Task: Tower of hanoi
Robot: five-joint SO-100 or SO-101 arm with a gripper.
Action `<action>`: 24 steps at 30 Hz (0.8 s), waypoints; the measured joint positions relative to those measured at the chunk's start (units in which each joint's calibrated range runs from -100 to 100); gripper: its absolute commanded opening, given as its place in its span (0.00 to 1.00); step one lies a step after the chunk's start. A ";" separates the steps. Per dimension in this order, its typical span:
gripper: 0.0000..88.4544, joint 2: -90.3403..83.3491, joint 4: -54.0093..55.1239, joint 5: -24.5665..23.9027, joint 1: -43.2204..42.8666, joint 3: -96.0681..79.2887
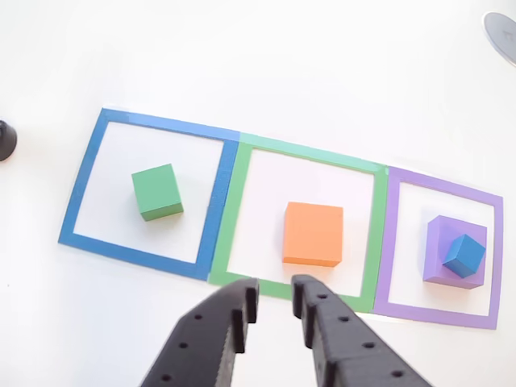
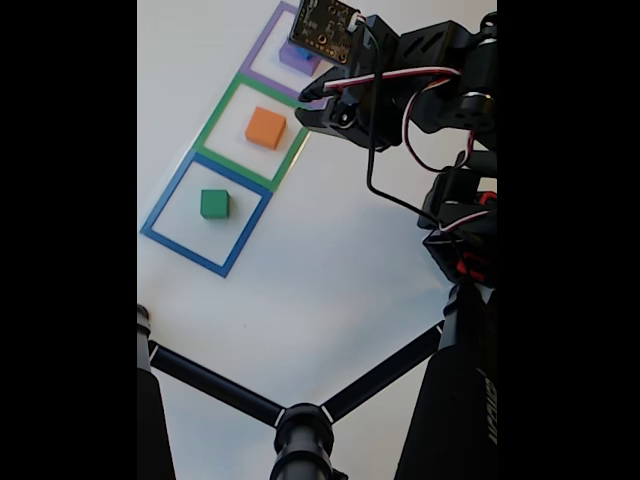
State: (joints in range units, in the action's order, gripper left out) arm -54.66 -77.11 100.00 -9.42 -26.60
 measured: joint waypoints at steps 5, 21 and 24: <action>0.00 -0.34 -5.64 0.00 -6.09 5.05; 0.33 -0.68 17.17 -0.54 -12.99 -19.39; 0.35 0.42 32.97 -0.54 -13.93 -31.34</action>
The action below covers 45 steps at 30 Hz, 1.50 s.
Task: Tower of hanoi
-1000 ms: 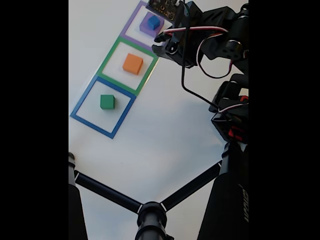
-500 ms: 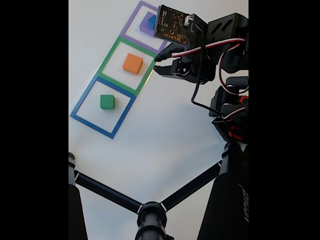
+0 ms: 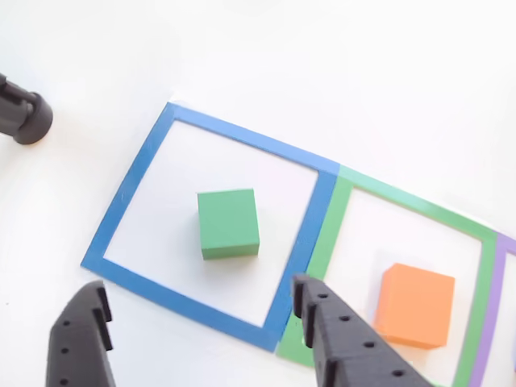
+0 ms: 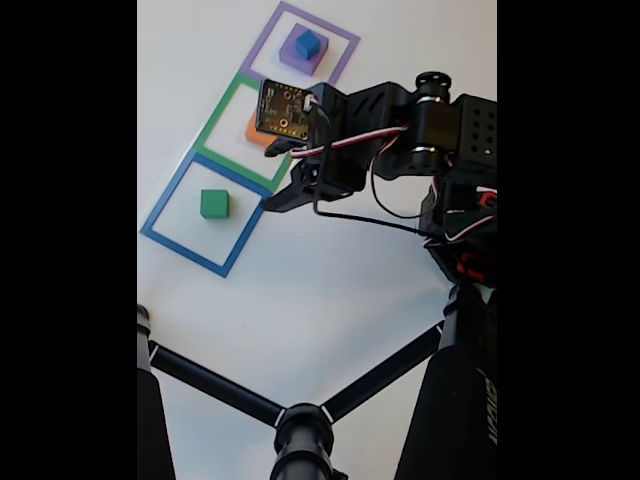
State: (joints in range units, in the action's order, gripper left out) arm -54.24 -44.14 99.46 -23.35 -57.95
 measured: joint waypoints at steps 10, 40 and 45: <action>0.39 13.85 50.95 0.00 -1.64 -24.26; 0.40 72.60 107.05 0.00 2.46 -15.05; 0.39 74.88 107.86 0.00 1.64 -14.43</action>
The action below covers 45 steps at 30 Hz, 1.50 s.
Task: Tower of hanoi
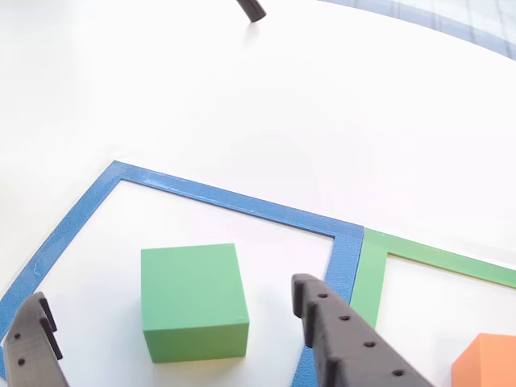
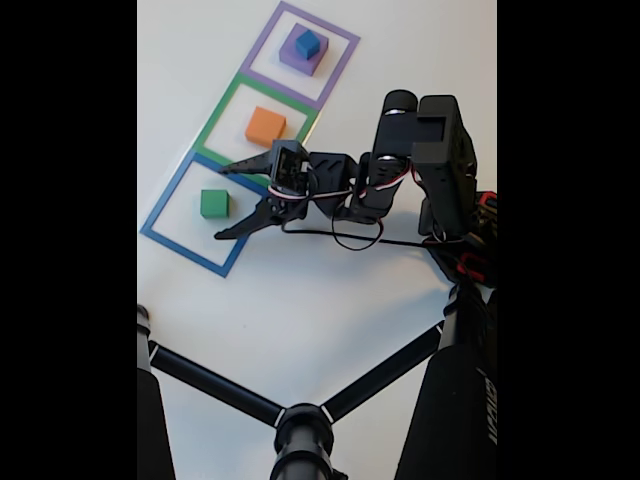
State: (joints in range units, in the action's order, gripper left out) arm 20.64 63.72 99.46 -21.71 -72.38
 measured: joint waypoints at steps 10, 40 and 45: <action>0.38 3.12 0.32 0.00 -1.64 3.90; 0.14 7.01 -2.98 0.00 -1.99 8.85; 0.12 7.01 -2.98 0.00 -2.34 8.85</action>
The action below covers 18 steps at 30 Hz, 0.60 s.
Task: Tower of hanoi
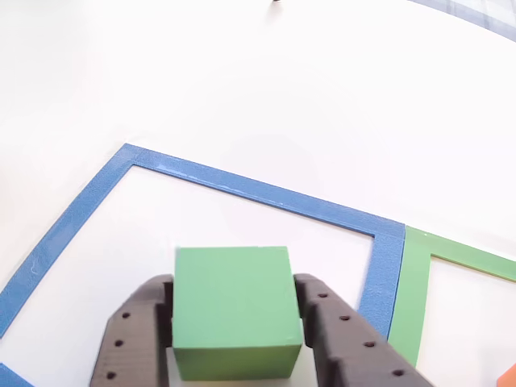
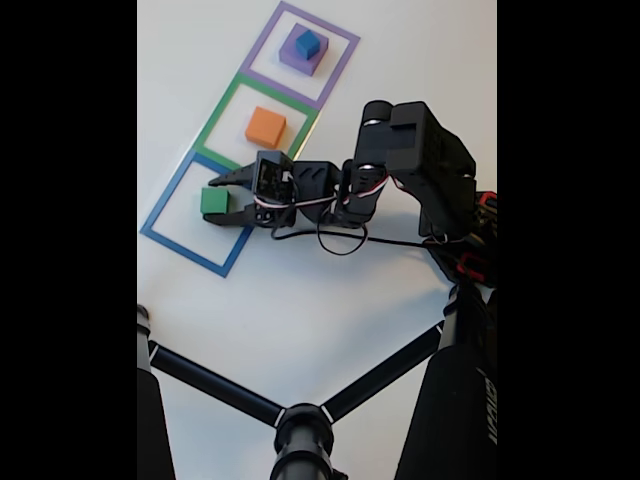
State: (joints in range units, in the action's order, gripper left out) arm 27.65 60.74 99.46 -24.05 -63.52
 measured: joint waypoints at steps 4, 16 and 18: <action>0.10 0.00 0.00 0.00 -0.35 0.00; 0.09 -5.91 -3.71 0.00 -0.35 -4.69; 0.09 -11.06 -7.01 0.00 -0.35 -7.44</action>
State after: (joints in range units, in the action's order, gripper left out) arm 16.59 53.73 99.46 -24.40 -70.96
